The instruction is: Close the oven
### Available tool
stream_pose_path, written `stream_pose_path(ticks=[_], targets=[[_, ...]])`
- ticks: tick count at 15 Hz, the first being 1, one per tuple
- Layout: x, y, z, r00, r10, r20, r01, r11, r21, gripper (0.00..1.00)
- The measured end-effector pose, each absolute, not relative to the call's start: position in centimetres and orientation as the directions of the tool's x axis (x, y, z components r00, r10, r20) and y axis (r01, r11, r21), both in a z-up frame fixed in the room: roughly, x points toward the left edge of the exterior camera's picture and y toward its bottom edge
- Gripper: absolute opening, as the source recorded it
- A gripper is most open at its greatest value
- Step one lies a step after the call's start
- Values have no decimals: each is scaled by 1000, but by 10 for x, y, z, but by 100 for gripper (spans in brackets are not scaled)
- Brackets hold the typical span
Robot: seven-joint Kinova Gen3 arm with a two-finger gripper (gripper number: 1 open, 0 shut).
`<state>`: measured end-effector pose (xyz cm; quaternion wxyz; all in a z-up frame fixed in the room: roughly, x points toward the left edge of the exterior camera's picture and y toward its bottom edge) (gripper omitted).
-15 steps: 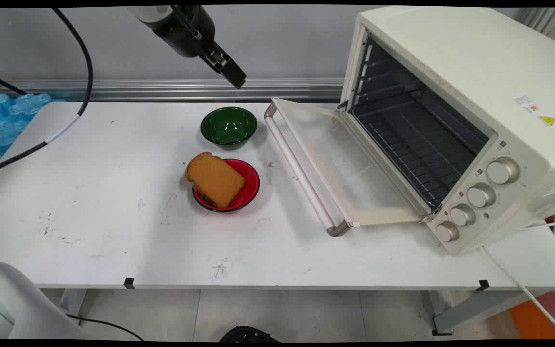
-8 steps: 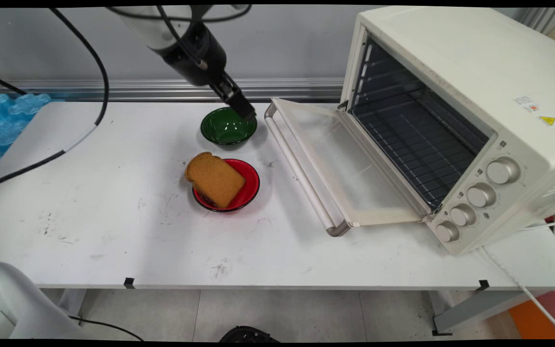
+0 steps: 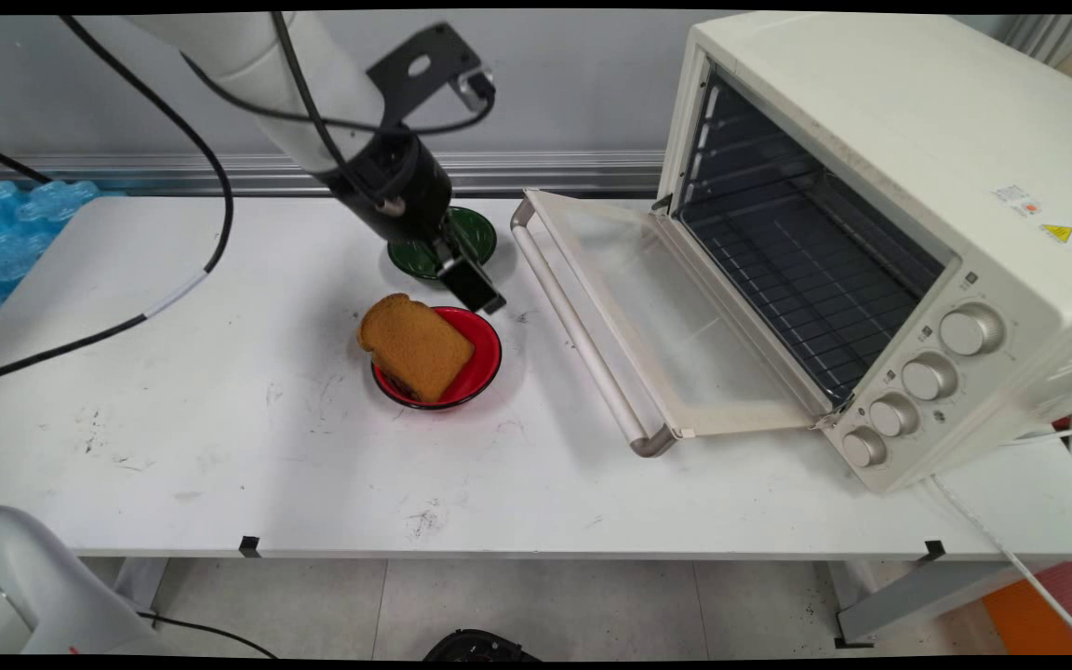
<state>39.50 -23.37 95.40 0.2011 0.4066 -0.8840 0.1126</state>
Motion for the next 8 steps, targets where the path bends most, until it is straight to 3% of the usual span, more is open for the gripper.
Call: stream_pose_path(ticks=[8], targets=[[389,-236,900,-600,-652,464,-739,674,-9,100]])
